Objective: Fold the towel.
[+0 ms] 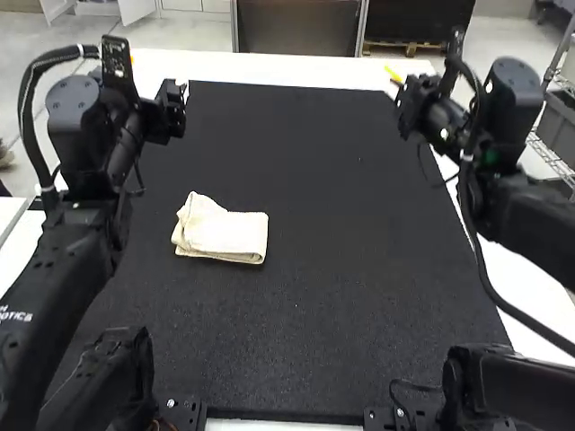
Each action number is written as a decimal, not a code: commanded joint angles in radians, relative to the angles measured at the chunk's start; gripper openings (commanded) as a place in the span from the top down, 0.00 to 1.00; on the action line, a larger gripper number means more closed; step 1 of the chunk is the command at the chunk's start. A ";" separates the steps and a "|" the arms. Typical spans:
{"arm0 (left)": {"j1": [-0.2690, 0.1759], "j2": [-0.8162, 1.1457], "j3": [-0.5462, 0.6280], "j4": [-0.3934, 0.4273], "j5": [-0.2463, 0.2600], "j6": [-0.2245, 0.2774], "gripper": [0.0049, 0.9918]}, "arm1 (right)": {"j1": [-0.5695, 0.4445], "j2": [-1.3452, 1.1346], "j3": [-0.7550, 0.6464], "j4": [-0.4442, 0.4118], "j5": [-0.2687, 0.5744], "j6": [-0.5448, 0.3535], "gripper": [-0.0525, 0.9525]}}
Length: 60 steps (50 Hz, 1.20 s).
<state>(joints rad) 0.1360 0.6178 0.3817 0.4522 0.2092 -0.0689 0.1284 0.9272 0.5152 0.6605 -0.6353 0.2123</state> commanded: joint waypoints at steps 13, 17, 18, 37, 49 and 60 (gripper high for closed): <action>-0.041 -0.087 -0.060 0.031 -0.064 -0.011 0.03 | -0.056 -0.110 -0.095 0.051 0.042 -0.027 0.13; -0.044 -0.115 -0.076 0.031 -0.070 -0.011 0.03 | -0.069 -0.131 -0.121 0.077 0.059 -0.048 0.06; -0.045 -0.122 -0.084 0.036 -0.073 -0.011 0.03 | -0.072 -0.139 -0.127 0.082 0.065 -0.048 0.05; -0.081 -0.277 -0.201 0.049 -0.097 -0.003 0.03 | -0.092 -0.283 -0.213 0.085 0.129 -0.050 0.05; -0.090 -0.362 -0.251 0.056 -0.097 -0.005 0.03 | -0.092 -0.375 -0.267 0.085 0.255 -0.108 0.05; -0.092 -0.418 -0.270 0.049 -0.097 -0.006 0.03 | -0.090 -0.459 -0.316 0.085 0.290 -0.137 0.05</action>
<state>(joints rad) 0.0521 0.2310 0.1192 0.4942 0.1253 -0.0689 0.0502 0.5068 0.2047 0.7338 -0.3973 0.1047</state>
